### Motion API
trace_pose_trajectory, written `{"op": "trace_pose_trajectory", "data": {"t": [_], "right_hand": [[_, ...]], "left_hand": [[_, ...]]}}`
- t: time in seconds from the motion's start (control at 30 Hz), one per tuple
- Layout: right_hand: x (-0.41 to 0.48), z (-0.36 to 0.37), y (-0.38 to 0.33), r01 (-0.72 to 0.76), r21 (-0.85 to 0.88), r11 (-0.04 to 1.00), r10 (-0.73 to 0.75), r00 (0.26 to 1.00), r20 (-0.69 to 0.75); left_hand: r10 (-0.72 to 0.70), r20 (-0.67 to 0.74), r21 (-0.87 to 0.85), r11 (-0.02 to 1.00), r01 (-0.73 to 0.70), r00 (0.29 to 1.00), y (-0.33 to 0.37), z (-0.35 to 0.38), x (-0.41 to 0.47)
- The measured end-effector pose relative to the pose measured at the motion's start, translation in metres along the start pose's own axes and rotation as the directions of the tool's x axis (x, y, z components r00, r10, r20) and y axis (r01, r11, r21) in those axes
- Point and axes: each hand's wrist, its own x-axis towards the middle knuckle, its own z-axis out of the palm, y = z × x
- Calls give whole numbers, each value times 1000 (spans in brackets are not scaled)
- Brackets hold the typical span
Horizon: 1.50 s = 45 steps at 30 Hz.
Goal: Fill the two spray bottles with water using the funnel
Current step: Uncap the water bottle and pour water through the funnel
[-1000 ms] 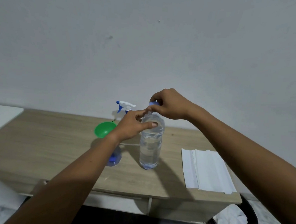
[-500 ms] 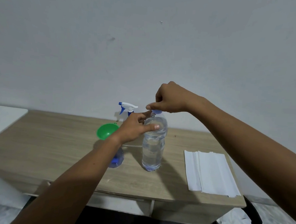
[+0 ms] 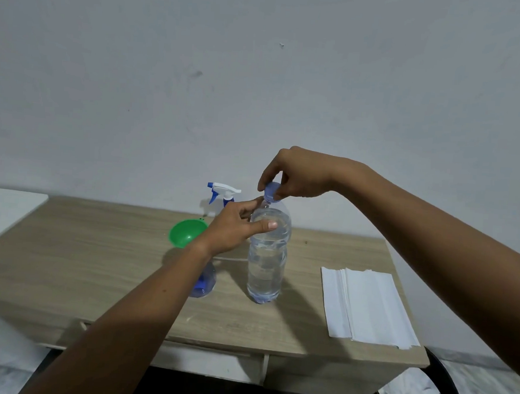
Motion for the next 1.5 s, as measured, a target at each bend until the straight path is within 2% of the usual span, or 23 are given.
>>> {"op": "trace_pose_trajectory", "data": {"t": [0.13, 0.27, 0.33, 0.4, 0.5, 0.6, 0.7, 0.87, 0.97, 1.07, 1.17, 1.27, 1.37, 1.5], "right_hand": [[-7, -1, 7, -4, 64, 998, 8, 998, -55], [-14, -1, 21, -6, 283, 959, 78, 966, -244], [-15, 19, 37, -28, 444, 896, 193, 924, -330], [-20, 59, 54, -72, 626, 777, 375, 851, -368], [-32, 145, 69, -236, 761, 605, 634, 720, -281], [-46, 234, 68, -431, 746, 507, 723, 685, -95], [-58, 293, 59, -523, 683, 510, 700, 714, 24], [-63, 334, 50, -532, 626, 570, 691, 723, -16], [-58, 340, 51, -536, 560, 631, 658, 753, -22], [-55, 331, 46, -478, 574, 665, 621, 781, -69], [-48, 305, 39, -271, 801, 533, 603, 786, -135], [-36, 270, 26, -25, 899, 437, 540, 807, -240], [-18, 238, 15, 144, 884, 446, 499, 780, -378], [4, 226, 2, 164, 846, 507, 542, 703, -461]], "left_hand": [[7, 5, 3, 1000, -7, 1000, 2, 2, -2], [9, 7, 0, 1000, -9, 1000, 0, 1, -2], [12, -9, -11, 1000, -12, 1000, -4, 2, -2], [15, -20, -15, 1000, -15, 1000, -7, 4, -1], [18, -44, -9, 1000, -18, 999, -11, 6, -1], [28, -71, -4, 1000, -29, 997, -16, 8, 0], [41, -89, -27, 999, -43, 995, -21, 11, 0], [40, -77, -35, 998, -43, 996, -26, 11, 4], [32, -70, -41, 999, -35, 997, -28, 11, 4], [39, -69, -44, 998, -42, 997, -29, 13, 5], [37, -71, -68, 997, -42, 997, -33, 13, -1], [9, -150, -70, 997, -20, 989, -43, 13, -21], [-64, -214, -65, 997, 51, 975, -70, 8, -49], [-243, -203, 16, 968, 251, 949, -122, -11, -90]]}}
